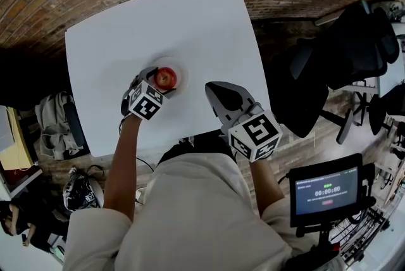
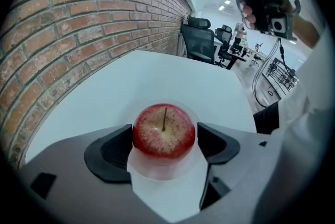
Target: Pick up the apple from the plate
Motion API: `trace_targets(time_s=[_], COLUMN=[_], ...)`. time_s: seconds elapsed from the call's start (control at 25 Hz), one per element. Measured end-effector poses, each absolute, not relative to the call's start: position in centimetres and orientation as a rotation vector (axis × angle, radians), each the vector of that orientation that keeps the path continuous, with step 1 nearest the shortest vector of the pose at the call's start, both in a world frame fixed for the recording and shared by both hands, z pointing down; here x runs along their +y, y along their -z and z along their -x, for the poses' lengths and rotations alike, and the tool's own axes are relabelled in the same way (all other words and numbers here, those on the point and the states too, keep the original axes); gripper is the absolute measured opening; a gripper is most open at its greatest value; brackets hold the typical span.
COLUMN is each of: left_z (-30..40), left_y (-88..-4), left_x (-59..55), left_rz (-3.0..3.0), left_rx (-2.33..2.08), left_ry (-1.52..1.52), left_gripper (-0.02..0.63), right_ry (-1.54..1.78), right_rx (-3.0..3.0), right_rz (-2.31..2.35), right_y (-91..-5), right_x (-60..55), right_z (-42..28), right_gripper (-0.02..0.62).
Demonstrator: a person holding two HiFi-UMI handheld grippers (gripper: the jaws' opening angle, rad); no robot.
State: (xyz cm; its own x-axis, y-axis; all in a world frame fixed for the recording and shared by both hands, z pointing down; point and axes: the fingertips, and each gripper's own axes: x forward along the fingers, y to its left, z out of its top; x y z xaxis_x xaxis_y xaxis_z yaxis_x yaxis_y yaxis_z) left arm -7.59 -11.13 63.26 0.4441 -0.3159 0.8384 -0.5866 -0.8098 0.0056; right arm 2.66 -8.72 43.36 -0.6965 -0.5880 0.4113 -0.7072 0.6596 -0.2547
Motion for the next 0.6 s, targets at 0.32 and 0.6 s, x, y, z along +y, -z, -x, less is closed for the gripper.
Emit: trace_targets(time_s=[0.32,0.6], left_z=[7.85,7.66], left_y=[-63.53,-63.50], left_x=[-11.42,-11.61], left_rz=[-2.410,-2.430], left_rx=[-0.825,-0.831], left_ry=[-1.276,-1.263], left_gripper=[0.379,0.379], right_ry=[-0.582,-0.584], right_rx=[-2.586,-2.588], right_rz=[-1.032,-1.031], right_y=[-43.35,-43.29], right_x=[-8.74,-8.84], right_z=[-2.47,-2.26], right_gripper=[0.000,0.000])
